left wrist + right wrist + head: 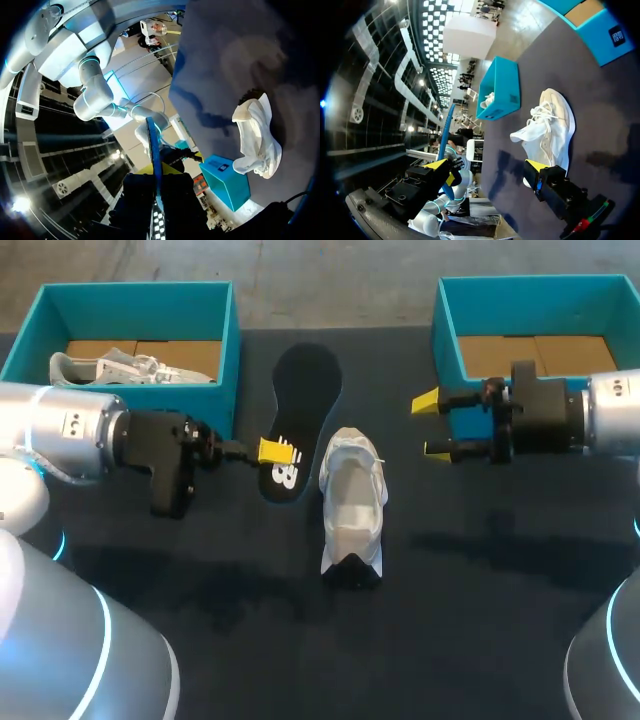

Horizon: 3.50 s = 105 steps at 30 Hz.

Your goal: Take the shoe out of the shoebox, open the shoe tongue, remove and reinsert the insole, then place the shoe into the shoebox

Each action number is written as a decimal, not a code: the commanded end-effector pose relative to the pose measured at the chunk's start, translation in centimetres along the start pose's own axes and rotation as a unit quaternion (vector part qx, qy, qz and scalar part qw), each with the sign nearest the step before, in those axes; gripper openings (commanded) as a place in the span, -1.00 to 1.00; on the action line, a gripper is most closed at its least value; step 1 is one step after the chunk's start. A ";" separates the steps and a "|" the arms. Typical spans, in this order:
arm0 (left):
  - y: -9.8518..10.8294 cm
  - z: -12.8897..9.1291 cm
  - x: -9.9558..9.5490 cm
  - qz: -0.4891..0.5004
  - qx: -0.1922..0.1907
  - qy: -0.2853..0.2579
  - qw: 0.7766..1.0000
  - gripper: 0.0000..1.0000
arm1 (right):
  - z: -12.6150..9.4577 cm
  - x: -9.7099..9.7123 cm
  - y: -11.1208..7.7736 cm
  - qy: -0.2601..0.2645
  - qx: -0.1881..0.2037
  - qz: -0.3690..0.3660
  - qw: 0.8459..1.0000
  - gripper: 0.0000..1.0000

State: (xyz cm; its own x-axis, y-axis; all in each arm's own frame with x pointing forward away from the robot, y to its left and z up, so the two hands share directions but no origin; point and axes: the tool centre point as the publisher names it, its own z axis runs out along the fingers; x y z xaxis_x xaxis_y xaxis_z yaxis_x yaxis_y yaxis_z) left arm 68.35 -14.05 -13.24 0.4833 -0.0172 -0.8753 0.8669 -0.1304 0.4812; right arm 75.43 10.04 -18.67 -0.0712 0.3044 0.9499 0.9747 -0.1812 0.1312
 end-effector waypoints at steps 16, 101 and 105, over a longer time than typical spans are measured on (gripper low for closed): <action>1.2 1.3 2.1 0.004 0.014 -0.007 1.000 -1.00 | 0.2 0.0 0.0 -0.001 -0.001 0.000 1.000 1.00; -0.4 4.3 5.5 0.037 0.004 -0.032 0.999 -1.00 | 8.0 5.4 2.3 0.039 0.058 0.025 0.997 -0.24; -0.4 4.3 5.5 0.037 0.004 -0.032 0.999 -1.00 | 8.0 5.3 2.4 0.039 0.057 0.027 0.997 -0.33</action>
State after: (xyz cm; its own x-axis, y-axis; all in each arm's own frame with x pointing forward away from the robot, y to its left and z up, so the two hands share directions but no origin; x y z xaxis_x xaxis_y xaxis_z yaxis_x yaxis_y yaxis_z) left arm 70.16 -18.25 -18.29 0.5327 -0.0900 -0.8415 0.8302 -0.1378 0.5402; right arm 78.94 18.54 -15.61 -0.0320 0.2193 0.9751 0.9948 -0.0878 0.0524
